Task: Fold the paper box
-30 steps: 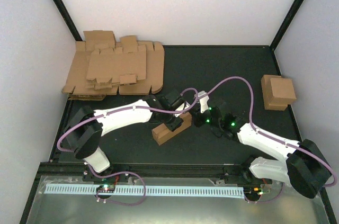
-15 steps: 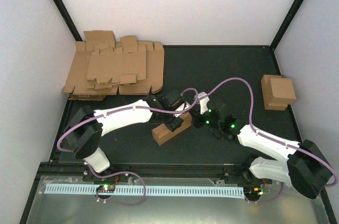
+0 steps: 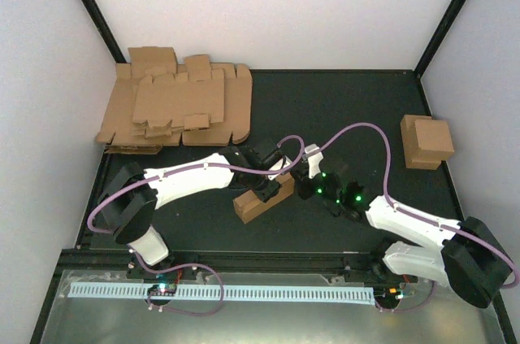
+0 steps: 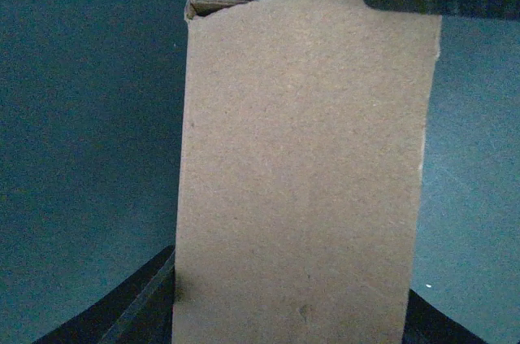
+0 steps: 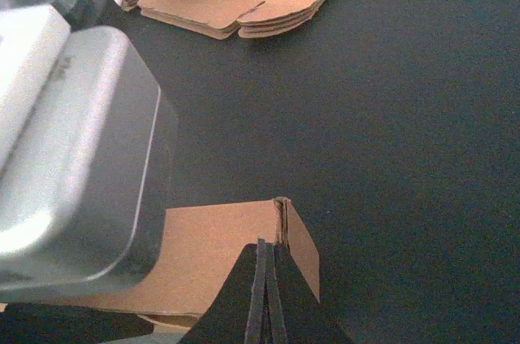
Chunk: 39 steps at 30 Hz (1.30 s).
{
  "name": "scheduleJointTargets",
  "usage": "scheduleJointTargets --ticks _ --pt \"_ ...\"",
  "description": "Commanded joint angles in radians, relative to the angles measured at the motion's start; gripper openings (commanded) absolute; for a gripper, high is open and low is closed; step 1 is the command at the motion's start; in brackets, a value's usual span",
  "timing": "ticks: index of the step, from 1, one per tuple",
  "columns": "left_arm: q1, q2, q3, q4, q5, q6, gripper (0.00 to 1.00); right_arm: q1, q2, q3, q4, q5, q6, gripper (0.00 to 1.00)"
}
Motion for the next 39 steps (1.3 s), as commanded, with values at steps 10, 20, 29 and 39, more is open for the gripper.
scheduleJointTargets --ticks 10,20,29,39 --pt "0.005 0.016 0.009 0.022 0.004 -0.023 0.44 0.031 -0.008 -0.154 0.049 0.007 0.061 0.02" --pt "0.0 -0.012 0.001 0.034 0.042 -0.01 0.72 0.034 0.007 -0.163 0.104 -0.022 0.116 0.02" --pt "-0.004 0.013 0.003 0.037 0.035 -0.009 0.68 0.033 -0.041 -0.067 0.031 -0.07 0.201 0.24" --pt "-0.005 0.011 -0.005 0.04 0.03 0.004 0.62 0.026 -0.115 -0.062 -0.043 -0.033 0.211 0.18"
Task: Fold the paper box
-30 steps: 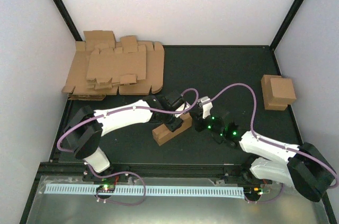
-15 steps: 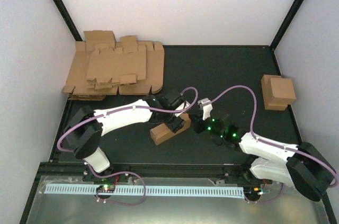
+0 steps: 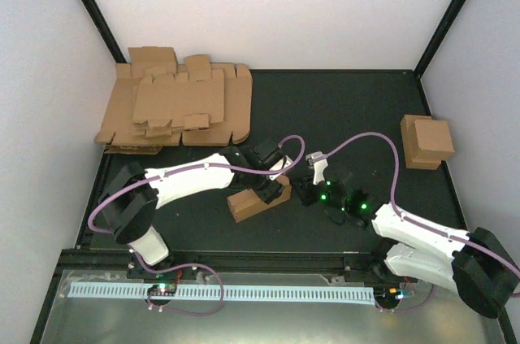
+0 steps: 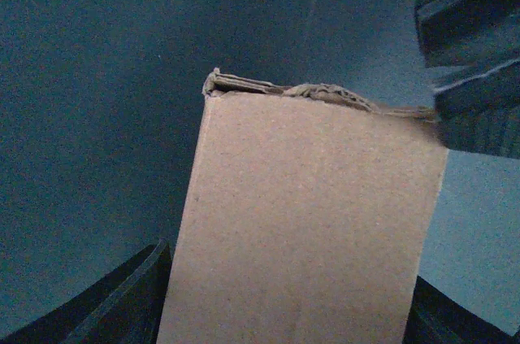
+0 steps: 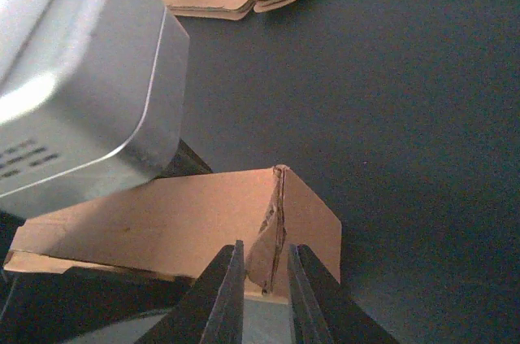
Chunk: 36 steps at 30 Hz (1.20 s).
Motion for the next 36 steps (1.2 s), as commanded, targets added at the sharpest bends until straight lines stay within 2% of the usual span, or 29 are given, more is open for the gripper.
scheduleJointTargets --ticks 1,5,9,11,14,17,26,28,31,36 --pt "-0.002 0.01 -0.002 0.016 0.003 0.004 0.61 0.001 -0.029 0.019 -0.051 -0.011 0.025 0.18" --pt "-0.004 0.012 -0.002 0.019 0.001 0.001 0.6 -0.001 -0.015 0.038 -0.048 -0.055 0.061 0.2" --pt "-0.004 -0.001 -0.002 0.019 0.001 -0.001 0.62 0.0 -0.025 0.055 -0.07 -0.03 0.067 0.19" --pt "-0.004 -0.01 -0.001 0.019 -0.001 -0.001 0.67 -0.006 -0.041 0.053 -0.082 -0.01 0.066 0.16" --pt "-0.004 -0.031 0.003 0.015 -0.014 -0.007 0.81 -0.015 -0.064 0.053 -0.102 0.007 0.058 0.16" --pt "-0.005 -0.057 0.009 0.014 -0.019 -0.011 0.88 -0.021 -0.085 0.054 -0.12 0.018 0.048 0.16" --pt "-0.007 -0.205 0.034 -0.083 -0.026 -0.057 0.92 -0.022 -0.107 0.058 -0.15 0.026 0.015 0.16" --pt "-0.006 -0.28 0.016 -0.113 -0.075 -0.103 0.9 -0.023 -0.108 0.059 -0.152 0.024 0.008 0.16" --pt "0.009 -0.412 -0.046 -0.144 -0.133 -0.186 0.79 -0.023 -0.11 0.058 -0.152 0.022 0.001 0.16" --pt "0.056 -0.604 -0.198 -0.123 -0.095 -0.3 0.57 -0.023 -0.112 0.057 -0.153 0.024 -0.013 0.16"
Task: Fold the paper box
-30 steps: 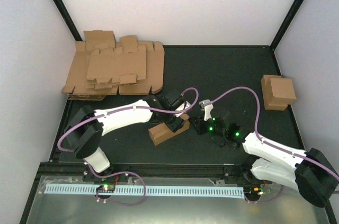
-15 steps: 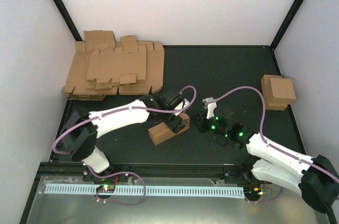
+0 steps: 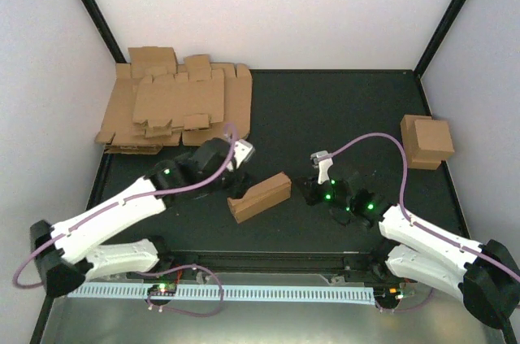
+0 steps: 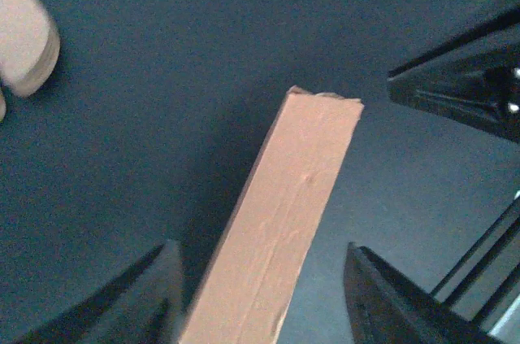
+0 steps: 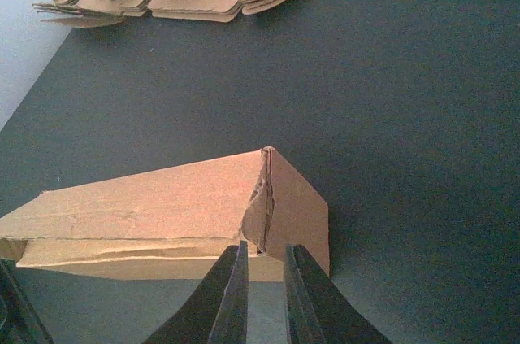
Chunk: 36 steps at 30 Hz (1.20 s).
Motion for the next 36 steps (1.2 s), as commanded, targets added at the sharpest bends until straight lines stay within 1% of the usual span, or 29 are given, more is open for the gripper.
scheduleJointTargets --ticks 1,4,5,8,11,15,19,21,26,30,34,36 --pt "0.041 -0.126 -0.126 -0.031 -0.005 -0.139 0.49 -0.004 -0.015 0.021 0.001 0.013 -0.028 0.16" --pt "0.063 -0.205 -0.195 -0.012 0.022 -0.18 0.21 -0.005 -0.013 0.018 0.004 0.01 -0.035 0.16" --pt "0.07 -0.228 -0.213 -0.005 0.032 -0.191 0.14 -0.005 -0.013 0.016 0.006 0.008 -0.033 0.17" --pt "0.091 -0.295 -0.284 0.055 0.094 -0.232 0.02 -0.005 -0.011 0.008 0.017 0.0 -0.03 0.16" --pt "0.118 -0.365 -0.385 0.183 0.172 -0.3 0.02 -0.004 -0.009 -0.004 0.036 -0.011 -0.022 0.16" --pt "0.161 -0.463 -0.503 0.34 0.264 -0.344 0.02 -0.004 -0.005 -0.011 0.044 -0.022 -0.017 0.16" --pt "0.214 -0.494 -0.597 0.522 0.384 -0.411 0.02 -0.004 -0.005 -0.02 0.051 -0.033 -0.015 0.16" --pt "0.225 -0.488 -0.621 0.569 0.424 -0.438 0.02 -0.005 -0.008 -0.022 0.051 -0.036 -0.013 0.16" --pt "0.229 -0.475 -0.66 0.577 0.465 -0.448 0.01 -0.005 -0.011 -0.025 0.058 -0.038 -0.01 0.16" --pt "0.228 -0.456 -0.726 0.615 0.509 -0.468 0.02 -0.004 0.003 -0.022 0.067 -0.044 -0.008 0.16" --pt "0.228 -0.438 -0.828 0.787 0.54 -0.537 0.01 -0.005 0.016 -0.015 0.074 -0.051 -0.007 0.16" --pt "0.229 -0.432 -0.858 0.815 0.533 -0.541 0.02 -0.004 0.019 -0.011 0.071 -0.052 -0.01 0.16"
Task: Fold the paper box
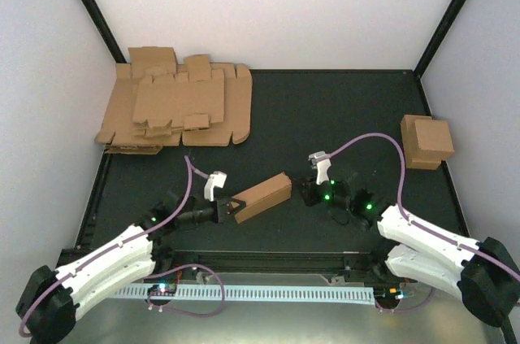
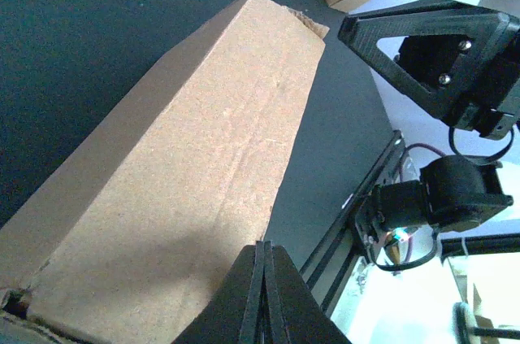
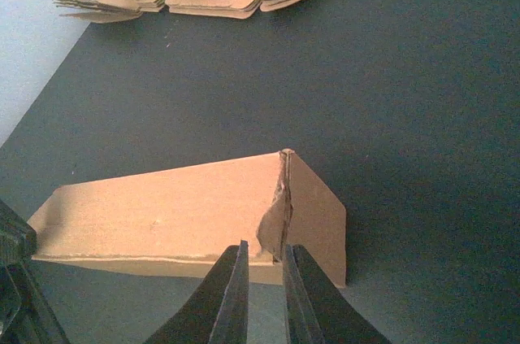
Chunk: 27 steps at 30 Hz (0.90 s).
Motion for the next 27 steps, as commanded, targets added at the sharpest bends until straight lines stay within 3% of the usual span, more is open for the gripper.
scheduleJointTargets --ticks 1,19,27 --pt "0.007 0.022 -0.06 0.124 0.031 -0.049 0.02 -0.004 0.005 0.004 0.025 -0.01 0.0 0.16" --pt "0.018 -0.103 0.064 -0.022 -0.008 -0.013 0.02 -0.004 -0.002 0.017 0.012 0.0 -0.011 0.16" --pt "0.021 -0.082 -0.068 0.086 -0.022 -0.054 0.02 -0.004 0.001 0.013 0.016 0.006 -0.011 0.16"
